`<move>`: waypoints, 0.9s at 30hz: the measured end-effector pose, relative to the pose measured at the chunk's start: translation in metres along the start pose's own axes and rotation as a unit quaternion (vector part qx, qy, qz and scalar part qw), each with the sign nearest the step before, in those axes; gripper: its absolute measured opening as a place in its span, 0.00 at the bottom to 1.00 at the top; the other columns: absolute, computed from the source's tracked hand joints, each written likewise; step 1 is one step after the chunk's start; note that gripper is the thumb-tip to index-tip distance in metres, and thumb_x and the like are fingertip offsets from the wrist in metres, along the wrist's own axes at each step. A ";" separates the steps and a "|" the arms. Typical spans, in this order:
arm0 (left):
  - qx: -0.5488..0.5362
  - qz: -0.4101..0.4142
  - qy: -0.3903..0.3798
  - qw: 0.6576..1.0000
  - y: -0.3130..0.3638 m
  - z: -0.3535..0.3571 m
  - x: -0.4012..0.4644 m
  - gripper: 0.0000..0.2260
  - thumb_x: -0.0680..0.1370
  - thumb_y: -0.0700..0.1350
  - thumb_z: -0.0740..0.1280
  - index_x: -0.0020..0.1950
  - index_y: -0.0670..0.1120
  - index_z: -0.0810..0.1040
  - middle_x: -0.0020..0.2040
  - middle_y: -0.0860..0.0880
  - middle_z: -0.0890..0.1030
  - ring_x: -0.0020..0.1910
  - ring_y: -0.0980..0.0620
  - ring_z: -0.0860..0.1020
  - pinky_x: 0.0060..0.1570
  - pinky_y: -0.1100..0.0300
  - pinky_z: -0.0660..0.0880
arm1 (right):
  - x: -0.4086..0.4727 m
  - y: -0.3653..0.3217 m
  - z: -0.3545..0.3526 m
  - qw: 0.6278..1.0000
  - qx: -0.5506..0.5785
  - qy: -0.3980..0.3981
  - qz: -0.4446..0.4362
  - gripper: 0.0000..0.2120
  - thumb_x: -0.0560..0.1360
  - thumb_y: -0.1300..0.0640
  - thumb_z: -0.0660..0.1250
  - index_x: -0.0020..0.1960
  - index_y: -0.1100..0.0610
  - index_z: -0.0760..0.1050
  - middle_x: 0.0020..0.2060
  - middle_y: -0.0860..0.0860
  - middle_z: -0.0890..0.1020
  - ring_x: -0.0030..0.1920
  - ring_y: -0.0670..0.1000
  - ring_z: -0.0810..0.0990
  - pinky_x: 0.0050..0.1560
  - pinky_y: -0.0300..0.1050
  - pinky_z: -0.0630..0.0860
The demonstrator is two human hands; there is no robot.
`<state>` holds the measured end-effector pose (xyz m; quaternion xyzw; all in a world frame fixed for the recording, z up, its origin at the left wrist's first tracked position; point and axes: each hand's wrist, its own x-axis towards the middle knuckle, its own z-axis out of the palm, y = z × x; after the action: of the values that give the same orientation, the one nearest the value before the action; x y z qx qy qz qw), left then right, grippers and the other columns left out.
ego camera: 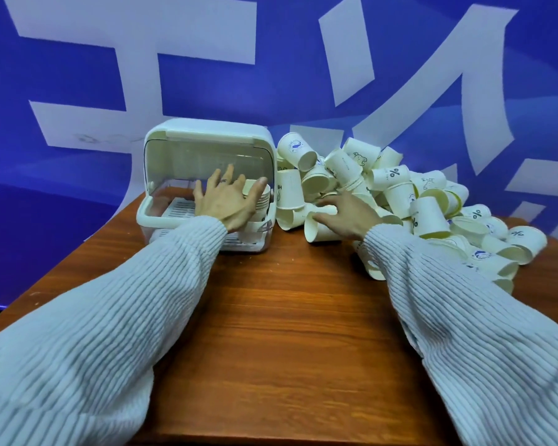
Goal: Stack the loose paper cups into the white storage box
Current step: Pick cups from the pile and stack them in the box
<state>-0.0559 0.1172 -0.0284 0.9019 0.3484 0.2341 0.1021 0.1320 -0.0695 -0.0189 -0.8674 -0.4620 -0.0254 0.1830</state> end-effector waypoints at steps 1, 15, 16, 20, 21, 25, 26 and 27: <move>-0.009 0.009 0.038 0.999 0.003 0.001 -0.005 0.42 0.76 0.74 0.36 0.79 0.52 0.66 0.83 0.48 0.55 0.82 0.46 0.49 0.78 0.37 0.45 | -0.003 0.003 0.005 1.000 -0.021 -0.015 -0.009 0.25 0.78 0.35 0.64 0.69 0.46 0.78 0.70 0.52 0.77 0.69 0.55 0.75 0.65 0.53 0.73; -0.225 0.159 0.082 0.958 0.056 0.061 -0.088 0.47 0.72 0.63 0.74 0.82 0.53 0.52 0.78 0.50 0.65 0.75 0.49 0.67 0.73 0.49 0.68 | -0.015 -0.011 0.005 0.931 0.323 0.169 0.032 0.03 0.68 0.57 0.71 0.41 0.50 0.79 0.39 0.48 0.83 0.43 0.50 0.80 0.46 0.46 0.75; -0.252 0.127 0.049 0.958 0.056 0.060 -0.089 0.50 0.71 0.64 0.75 0.82 0.57 0.47 0.78 0.50 0.66 0.74 0.50 0.69 0.71 0.50 0.69 | -0.015 -0.015 0.005 0.932 0.339 0.129 0.007 0.06 0.70 0.61 0.72 0.40 0.50 0.80 0.39 0.49 0.83 0.42 0.48 0.79 0.46 0.45 0.76; -0.299 0.078 0.054 0.950 0.048 0.052 -0.087 0.48 0.72 0.59 0.76 0.82 0.57 0.50 0.75 0.50 0.73 0.71 0.48 0.73 0.68 0.50 0.72 | -0.002 -0.031 0.010 0.925 0.374 0.066 0.009 0.05 0.78 0.53 0.72 0.46 0.53 0.83 0.43 0.51 0.86 0.43 0.48 0.82 0.43 0.48 0.81; -0.311 0.063 0.076 0.945 0.046 0.049 -0.088 0.46 0.72 0.58 0.76 0.82 0.56 0.52 0.75 0.50 0.71 0.71 0.49 0.72 0.69 0.50 0.72 | 0.007 -0.033 0.011 0.921 0.378 0.093 0.029 0.06 0.77 0.51 0.71 0.48 0.52 0.84 0.44 0.50 0.86 0.45 0.49 0.84 0.48 0.51 0.82; -0.347 0.022 0.146 0.926 0.037 0.038 -0.085 0.44 0.73 0.55 0.76 0.81 0.54 0.55 0.77 0.49 0.69 0.73 0.48 0.70 0.69 0.50 0.70 | 0.035 -0.046 0.010 0.984 0.129 0.122 -0.017 0.26 0.75 0.52 0.65 0.73 0.49 0.74 0.67 0.52 0.80 0.66 0.57 0.79 0.68 0.58 0.74; -0.351 0.019 0.155 0.923 0.035 0.036 -0.084 0.43 0.73 0.55 0.76 0.81 0.53 0.55 0.77 0.49 0.68 0.73 0.47 0.70 0.69 0.50 0.70 | 0.040 -0.050 0.011 0.993 0.053 0.101 -0.041 0.29 0.77 0.53 0.64 0.77 0.47 0.68 0.71 0.53 0.76 0.67 0.59 0.77 0.67 0.59 0.74; -0.354 0.016 0.162 0.921 0.032 0.035 -0.083 0.43 0.73 0.55 0.76 0.81 0.53 0.55 0.77 0.49 0.69 0.73 0.47 0.70 0.69 0.49 0.70 | 0.045 -0.055 0.012 0.995 -0.008 0.085 -0.057 0.30 0.78 0.53 0.64 0.79 0.45 0.63 0.72 0.54 0.72 0.66 0.61 0.77 0.65 0.60 0.75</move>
<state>-0.0735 0.0368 -0.0765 0.7619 0.2397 0.4871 0.3532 0.1113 -0.0017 -0.0038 -0.8360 -0.4929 -0.1135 0.2129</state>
